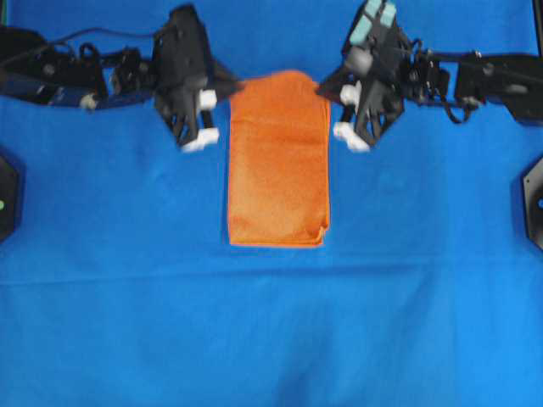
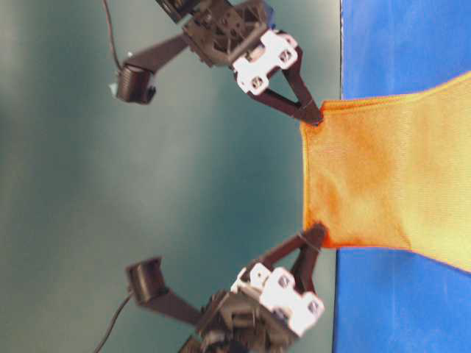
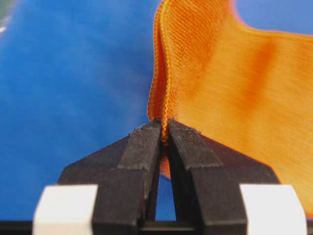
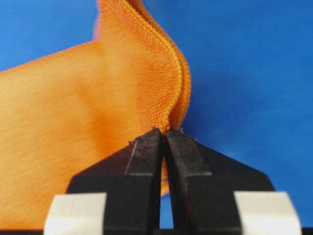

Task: Fold the orange towel.
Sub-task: 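Fold the top half down onto the bottom half with both grippers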

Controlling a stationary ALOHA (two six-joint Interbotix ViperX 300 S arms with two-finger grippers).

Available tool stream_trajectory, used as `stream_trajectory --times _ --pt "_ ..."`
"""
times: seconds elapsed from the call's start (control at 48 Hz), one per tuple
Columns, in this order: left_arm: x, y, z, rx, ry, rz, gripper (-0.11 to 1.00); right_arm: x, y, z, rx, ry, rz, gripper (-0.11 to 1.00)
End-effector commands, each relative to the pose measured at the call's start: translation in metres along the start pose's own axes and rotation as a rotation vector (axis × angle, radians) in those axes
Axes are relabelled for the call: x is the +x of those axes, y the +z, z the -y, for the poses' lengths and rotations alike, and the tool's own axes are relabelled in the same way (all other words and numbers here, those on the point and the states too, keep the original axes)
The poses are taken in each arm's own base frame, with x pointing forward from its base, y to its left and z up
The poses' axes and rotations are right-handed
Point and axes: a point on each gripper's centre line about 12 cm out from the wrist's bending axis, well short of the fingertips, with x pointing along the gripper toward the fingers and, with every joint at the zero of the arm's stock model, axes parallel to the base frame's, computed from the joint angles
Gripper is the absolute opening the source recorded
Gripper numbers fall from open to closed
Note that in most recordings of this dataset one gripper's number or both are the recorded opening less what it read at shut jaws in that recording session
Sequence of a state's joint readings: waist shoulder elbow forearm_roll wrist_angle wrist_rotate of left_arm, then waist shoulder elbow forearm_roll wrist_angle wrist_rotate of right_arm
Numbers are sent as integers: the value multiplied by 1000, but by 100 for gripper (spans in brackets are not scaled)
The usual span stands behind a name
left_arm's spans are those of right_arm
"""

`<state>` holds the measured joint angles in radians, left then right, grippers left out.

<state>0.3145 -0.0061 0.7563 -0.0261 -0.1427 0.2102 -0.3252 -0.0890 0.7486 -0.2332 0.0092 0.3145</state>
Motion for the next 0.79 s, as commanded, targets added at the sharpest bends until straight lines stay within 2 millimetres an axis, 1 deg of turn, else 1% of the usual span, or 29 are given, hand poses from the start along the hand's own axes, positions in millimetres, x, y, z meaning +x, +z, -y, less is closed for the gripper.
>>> stream_trajectory --times 0.0,0.125,0.25,0.438,0.563,0.667,0.771 --pt "-13 10 19 12 -40 38 2 -11 5 -17 0 40 29 2" --pt "-24 3 51 28 -117 27 2 -17 -8 -45 -19 104 5 2" --pt "-32 -4 85 74 -197 12 2 -21 -18 -68 -35 159 -15 2" --pt "-36 -9 124 85 -288 -3 2 -21 -37 -85 -30 195 -66 2" --pt "-31 -19 137 71 -313 -43 2 -18 -50 -96 -35 218 -100 2" --pt "-24 -31 140 59 -314 -81 2 -11 -60 -102 -40 227 -126 2" --pt "-19 -36 143 58 -316 -92 2 -3 -68 -103 -41 227 -146 2"
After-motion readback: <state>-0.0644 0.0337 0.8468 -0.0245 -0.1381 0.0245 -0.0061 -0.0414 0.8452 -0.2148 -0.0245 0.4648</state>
